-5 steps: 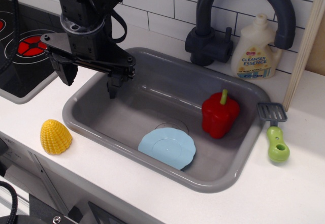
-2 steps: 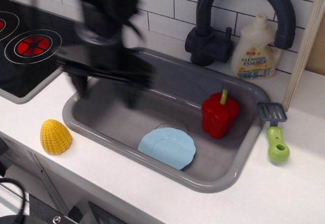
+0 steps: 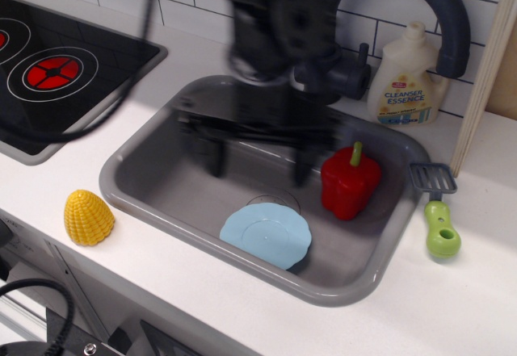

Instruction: Put spatula on plate sink

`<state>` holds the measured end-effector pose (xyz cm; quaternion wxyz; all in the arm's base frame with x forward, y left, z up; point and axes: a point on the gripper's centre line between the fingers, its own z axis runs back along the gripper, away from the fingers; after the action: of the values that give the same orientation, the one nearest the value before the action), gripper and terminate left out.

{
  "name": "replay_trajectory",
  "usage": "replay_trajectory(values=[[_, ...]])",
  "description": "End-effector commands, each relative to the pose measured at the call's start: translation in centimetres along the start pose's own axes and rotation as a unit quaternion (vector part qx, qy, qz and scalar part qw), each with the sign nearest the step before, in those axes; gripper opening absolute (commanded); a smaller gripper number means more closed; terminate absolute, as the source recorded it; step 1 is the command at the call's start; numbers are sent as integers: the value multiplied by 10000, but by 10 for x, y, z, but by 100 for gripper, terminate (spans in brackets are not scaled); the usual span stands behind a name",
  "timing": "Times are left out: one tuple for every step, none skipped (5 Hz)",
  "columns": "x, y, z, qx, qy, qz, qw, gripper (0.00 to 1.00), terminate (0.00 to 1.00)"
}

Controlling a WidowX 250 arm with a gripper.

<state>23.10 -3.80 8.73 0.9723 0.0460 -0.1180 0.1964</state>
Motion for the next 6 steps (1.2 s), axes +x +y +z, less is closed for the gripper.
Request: replay_trajectory(values=[[4,-63,19,-456,-194,390,9980,100,0],[4,-88,18,-493,-71,594,9970,100,0],[1,-105,14,-495,10,742,9960,100,0],[-3,-114,7,-493,113,857,9950,100,0],[-3,-122,-3,-420,185,933,9946,100,0],[-6,-123,-14,-344,199,1015,9940,100,0]])
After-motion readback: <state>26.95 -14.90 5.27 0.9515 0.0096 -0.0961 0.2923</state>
